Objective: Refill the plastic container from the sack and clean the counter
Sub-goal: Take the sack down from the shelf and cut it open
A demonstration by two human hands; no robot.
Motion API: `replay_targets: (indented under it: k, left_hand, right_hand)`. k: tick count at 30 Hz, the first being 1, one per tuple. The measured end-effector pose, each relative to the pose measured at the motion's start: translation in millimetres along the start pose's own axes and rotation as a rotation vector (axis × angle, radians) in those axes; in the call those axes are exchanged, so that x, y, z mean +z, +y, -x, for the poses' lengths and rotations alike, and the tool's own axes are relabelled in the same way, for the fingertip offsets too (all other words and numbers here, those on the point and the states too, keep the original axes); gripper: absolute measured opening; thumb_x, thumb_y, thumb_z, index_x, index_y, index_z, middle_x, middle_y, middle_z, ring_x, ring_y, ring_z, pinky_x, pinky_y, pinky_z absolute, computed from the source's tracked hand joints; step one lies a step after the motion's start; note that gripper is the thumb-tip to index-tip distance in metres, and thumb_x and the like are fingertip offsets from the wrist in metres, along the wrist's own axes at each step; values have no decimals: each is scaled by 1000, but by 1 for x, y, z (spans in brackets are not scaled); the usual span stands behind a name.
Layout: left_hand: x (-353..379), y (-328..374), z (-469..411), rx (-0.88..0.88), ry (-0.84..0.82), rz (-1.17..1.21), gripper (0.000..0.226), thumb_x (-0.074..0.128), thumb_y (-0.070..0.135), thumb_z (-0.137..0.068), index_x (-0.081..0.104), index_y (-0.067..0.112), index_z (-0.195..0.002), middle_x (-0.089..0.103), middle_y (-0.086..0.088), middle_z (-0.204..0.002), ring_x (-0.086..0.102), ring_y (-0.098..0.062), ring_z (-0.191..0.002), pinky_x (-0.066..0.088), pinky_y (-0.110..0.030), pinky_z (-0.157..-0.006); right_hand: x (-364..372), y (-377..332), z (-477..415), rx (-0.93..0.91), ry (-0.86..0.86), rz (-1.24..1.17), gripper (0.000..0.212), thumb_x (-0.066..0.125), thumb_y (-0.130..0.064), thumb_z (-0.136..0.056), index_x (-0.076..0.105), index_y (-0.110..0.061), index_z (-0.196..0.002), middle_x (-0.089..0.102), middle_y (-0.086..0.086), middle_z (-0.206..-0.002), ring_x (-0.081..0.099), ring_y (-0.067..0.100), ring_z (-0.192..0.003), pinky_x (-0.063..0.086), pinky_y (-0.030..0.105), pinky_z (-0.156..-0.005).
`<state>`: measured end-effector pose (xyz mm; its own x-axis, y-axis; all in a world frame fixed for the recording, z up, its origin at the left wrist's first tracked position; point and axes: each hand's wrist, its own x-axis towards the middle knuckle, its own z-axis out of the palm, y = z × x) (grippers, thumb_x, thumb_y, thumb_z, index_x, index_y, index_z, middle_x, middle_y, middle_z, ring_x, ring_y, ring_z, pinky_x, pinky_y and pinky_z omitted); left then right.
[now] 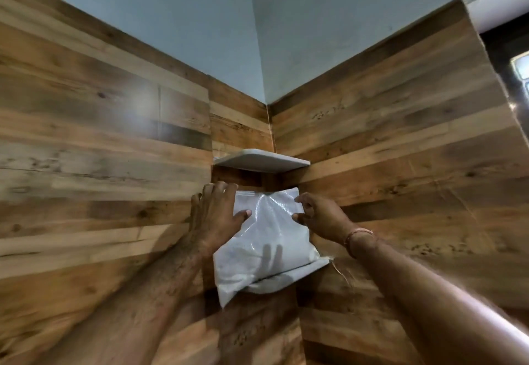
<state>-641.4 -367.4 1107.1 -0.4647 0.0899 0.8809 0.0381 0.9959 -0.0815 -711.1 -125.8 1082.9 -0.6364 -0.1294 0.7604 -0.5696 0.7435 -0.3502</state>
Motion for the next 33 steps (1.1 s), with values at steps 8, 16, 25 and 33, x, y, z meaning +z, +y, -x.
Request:
replay_targets:
  k: [8,16,25,33]
  left_hand:
    - [44,-18,-71,31,-34,-139,40,63,55,-93,62,21,-113,66,0,-110,60,-19,-100,40,-38,-91]
    - [54,-24,-82,3,189,211,14,73,41,-90,74,28,-88,73,8,-86,64,-13,-89,40,-37,-92]
    - [13,-19,-72,84,383,335,14,76,41,-88,78,27,-91,75,8,-87,60,-9,-83,33,-35,-89]
    - [-36,7,-49,62,374,277,18,78,44,-83,77,27,-88,75,8,-85,62,-13,-83,31,-36,-86]
  right_hand:
    - [49,-17,-94,-55,-10,116,52,77,-21,-88,60,-16,-137,63,7,-135,59,24,-123,46,31,-103]
    - [61,-29,-119,-57,-56,165,61,65,-13,-96,43,-20,-152,47,12,-149,54,34,-128,54,39,-96]
    - [8,-27,-104,7,-48,201,6,68,-22,-91,66,-17,-95,72,13,-101,74,30,-84,63,47,-74]
    - [-59,-25,-31,-19,41,90,13,71,-22,-93,62,-15,-89,73,11,-85,74,25,-58,63,38,-54]
